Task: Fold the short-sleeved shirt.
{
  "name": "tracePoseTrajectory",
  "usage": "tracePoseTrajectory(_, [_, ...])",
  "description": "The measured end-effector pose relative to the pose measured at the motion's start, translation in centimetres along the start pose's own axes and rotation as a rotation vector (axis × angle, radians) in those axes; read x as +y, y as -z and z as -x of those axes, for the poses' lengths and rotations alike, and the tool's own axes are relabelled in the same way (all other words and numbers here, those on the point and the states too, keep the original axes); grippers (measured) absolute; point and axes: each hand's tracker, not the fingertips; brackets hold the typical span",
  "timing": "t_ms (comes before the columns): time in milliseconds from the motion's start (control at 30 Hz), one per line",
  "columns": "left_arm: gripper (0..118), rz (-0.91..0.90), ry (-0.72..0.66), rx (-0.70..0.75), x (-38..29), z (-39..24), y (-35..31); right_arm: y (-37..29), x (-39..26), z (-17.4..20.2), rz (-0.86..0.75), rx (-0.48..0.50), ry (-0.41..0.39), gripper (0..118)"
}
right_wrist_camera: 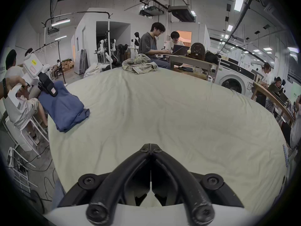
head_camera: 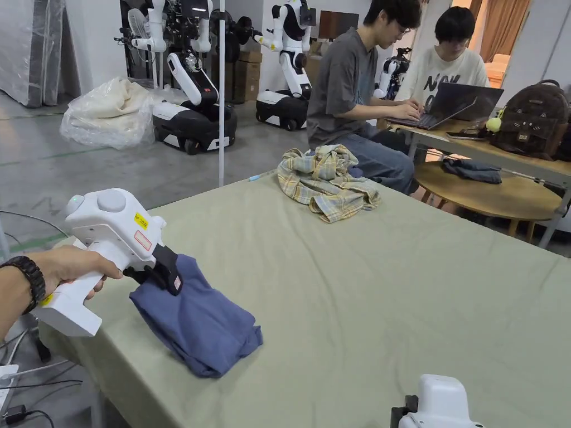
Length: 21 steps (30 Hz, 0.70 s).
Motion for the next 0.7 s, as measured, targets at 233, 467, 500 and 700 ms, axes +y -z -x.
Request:
tracePoseTrajectory(233, [33,0.039,-0.022,0.067,0.1,0.1,1.7,0.1,0.2,-0.5,0.006,-0.012,0.0,0])
tracePoseTrajectory(467, [43,-0.129,0.1,0.259,-0.8,-1.5,-2.1,-0.1,0.6,-0.7,-0.012,-0.008,0.001,0])
tracePoseTrajectory(500, [43,-0.152,0.12,0.228,-1.3,-2.0,-2.5,-0.2,0.5,-0.7,-0.017,-0.009,0.002,0])
tracePoseTrajectory(700, [43,-0.365,0.224,0.069,-6.3,-7.5,-1.3,-0.7,0.3,-1.6,-0.025,-0.018,0.024,0])
